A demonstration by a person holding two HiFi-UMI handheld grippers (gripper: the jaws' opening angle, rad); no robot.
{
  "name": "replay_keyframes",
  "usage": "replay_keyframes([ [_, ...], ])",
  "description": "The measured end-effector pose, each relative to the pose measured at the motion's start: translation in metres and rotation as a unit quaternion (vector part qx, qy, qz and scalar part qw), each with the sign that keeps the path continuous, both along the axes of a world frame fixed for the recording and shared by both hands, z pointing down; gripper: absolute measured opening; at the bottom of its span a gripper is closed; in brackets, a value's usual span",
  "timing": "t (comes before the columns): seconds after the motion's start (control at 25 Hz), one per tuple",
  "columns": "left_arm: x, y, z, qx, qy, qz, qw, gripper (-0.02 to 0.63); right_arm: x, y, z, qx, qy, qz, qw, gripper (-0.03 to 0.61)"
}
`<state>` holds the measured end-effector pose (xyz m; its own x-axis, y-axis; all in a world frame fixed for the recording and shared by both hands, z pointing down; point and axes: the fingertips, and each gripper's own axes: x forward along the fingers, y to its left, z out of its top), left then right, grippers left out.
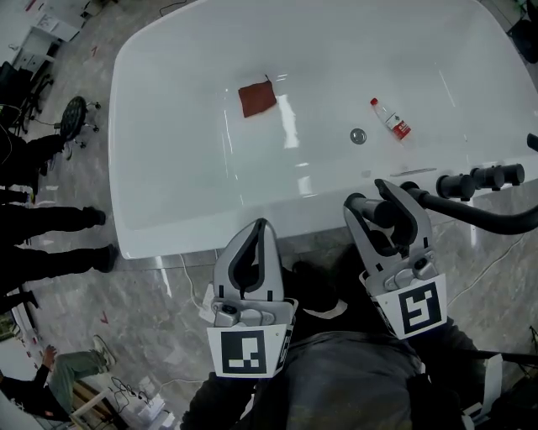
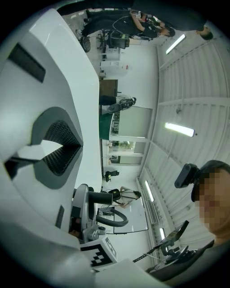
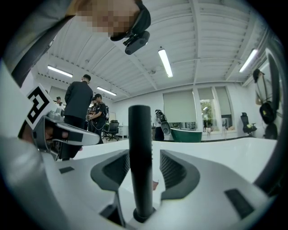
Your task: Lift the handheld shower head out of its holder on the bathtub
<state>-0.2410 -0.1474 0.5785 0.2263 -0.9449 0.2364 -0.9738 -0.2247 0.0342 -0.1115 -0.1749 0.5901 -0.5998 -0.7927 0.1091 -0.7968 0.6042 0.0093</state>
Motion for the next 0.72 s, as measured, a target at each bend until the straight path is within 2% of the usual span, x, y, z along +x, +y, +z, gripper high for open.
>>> replay_keyframes([
  [0.12,-0.001,-0.001,0.0,0.002,-0.002,0.0,1.0,0.003,0.001,0.0,0.012,-0.013,0.001,0.001,1.0,0.192],
  [0.24,-0.001,0.001,0.006,-0.013,-0.002,0.003,0.9999,0.003,0.001,0.003,0.02,-0.019,0.006,0.002,1.0,0.192],
  [0.44,0.001,-0.001,0.006,-0.007,-0.001,0.004,1.0,0.003,0.006,0.005,0.029,-0.023,0.019,0.019,0.999,0.19],
  [0.56,0.003,0.0,0.005,-0.005,0.0,0.004,1.0,0.003,0.006,0.006,0.03,-0.022,0.025,0.021,0.999,0.143],
  [0.72,0.001,0.001,0.001,-0.002,-0.002,0.001,1.0,0.003,0.007,0.006,0.031,-0.027,0.028,0.021,0.999,0.143],
])
